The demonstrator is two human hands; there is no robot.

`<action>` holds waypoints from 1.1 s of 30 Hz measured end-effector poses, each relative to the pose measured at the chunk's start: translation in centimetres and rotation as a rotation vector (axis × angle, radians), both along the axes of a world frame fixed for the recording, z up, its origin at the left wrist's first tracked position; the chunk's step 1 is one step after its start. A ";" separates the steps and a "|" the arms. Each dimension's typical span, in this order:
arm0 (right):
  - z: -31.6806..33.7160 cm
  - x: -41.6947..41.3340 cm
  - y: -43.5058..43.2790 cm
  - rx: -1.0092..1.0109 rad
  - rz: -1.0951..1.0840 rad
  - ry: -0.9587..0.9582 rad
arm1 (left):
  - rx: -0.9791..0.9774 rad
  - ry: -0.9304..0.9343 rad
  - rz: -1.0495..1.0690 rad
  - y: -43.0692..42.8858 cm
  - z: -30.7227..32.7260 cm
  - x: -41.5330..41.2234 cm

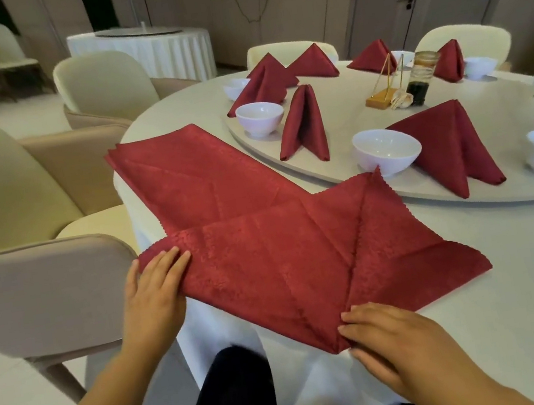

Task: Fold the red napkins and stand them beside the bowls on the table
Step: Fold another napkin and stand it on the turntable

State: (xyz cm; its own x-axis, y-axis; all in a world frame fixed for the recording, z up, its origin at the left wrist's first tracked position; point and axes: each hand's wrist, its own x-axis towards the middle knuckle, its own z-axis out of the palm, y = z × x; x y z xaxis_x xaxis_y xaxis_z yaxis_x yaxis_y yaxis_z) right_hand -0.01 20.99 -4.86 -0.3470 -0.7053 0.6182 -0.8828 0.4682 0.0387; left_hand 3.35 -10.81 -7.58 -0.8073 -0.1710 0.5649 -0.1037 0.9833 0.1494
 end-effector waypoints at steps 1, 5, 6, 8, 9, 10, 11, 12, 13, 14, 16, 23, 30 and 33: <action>0.0 -0.1 -0.1 -0.008 -0.002 0.020 | -0.016 -0.002 0.021 -0.7 0.2 -0.4; 0.0 -0.4 -0.4 -0.031 0.017 0.081 | -0.074 -0.057 0.102 -3.4 1.2 -1.0; 0.0 -0.4 -0.5 -0.030 0.017 0.083 | -0.083 -0.056 0.116 -4.0 1.6 -0.9; 0.0 -0.6 -0.5 -0.039 0.009 0.053 | -0.094 -0.020 0.116 -4.9 2.7 -0.1; 0.1 -0.6 -0.4 -0.047 0.004 0.027 | -0.084 0.018 0.098 -5.3 3.3 0.5; 0.0 -0.6 -0.3 -0.060 0.010 0.003 | -0.055 0.071 0.078 -5.7 3.9 1.2; 0.1 -0.6 -0.2 -0.075 0.025 -0.025 | -0.009 0.116 0.066 -6.2 4.8 2.1; 0.3 -0.6 -0.1 -0.080 0.050 -0.055 | 0.023 0.144 0.045 -6.5 5.9 2.9; 0.6 -0.5 -0.2 -0.066 0.073 -0.091 | 0.027 0.162 0.015 -6.8 6.9 3.8; 0.8 -0.6 -0.2 -0.042 0.094 -0.121 | 0.015 0.163 -0.012 -7.0 7.8 4.5; 1.2 -0.5 -0.3 -0.001 0.123 -0.204 | 0.055 0.148 -0.030 -6.5 9.3 6.0; 3.7 -1.7 0.5 -0.109 0.133 -0.474 | 0.453 -0.113 -0.269 -4.9 14.1 5.8; 4.5 -8.3 2.4 -0.047 -0.301 -0.582 | 0.631 -0.527 -0.483 1.7 18.1 -2.6; 3.1 -9.3 2.8 -0.031 -0.376 -0.601 | 0.616 -0.623 -0.467 5.1 17.1 -7.0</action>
